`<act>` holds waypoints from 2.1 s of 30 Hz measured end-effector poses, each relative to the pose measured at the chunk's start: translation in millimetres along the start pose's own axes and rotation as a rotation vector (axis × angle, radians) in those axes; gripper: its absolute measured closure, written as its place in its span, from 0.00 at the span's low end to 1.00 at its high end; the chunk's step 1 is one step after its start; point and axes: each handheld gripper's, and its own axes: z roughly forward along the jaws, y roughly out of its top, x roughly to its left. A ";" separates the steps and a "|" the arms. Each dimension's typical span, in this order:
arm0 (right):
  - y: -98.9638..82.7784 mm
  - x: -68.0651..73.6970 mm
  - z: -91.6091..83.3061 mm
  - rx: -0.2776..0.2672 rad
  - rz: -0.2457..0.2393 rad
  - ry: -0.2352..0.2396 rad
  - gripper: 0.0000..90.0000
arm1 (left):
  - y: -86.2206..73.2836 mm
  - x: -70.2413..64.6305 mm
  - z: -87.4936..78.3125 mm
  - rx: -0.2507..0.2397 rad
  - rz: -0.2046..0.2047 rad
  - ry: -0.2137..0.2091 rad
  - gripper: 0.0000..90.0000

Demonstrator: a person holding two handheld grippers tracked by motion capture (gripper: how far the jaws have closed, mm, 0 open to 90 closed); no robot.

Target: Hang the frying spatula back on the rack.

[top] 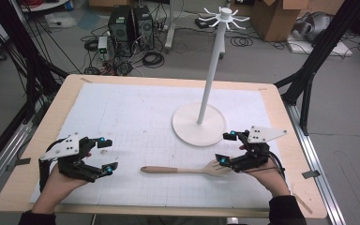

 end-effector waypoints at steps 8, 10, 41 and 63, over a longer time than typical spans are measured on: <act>9.8 5.8 30.8 0.101 -0.057 0.060 0.24 | -1.0 -0.9 3.6 0.016 0.003 -0.004 0.23; 10.8 6.5 34.1 0.111 -0.065 0.067 0.26 | -1.0 -1.2 4.0 0.019 0.004 -0.006 0.23; 3.0 20.3 101.7 0.519 -0.204 0.151 0.50 | -3.3 -3.2 11.1 0.049 0.004 -0.016 0.25; -2.0 33.7 127.0 0.708 -0.274 0.174 0.71 | -3.9 -4.6 14.1 0.064 0.006 -0.025 0.25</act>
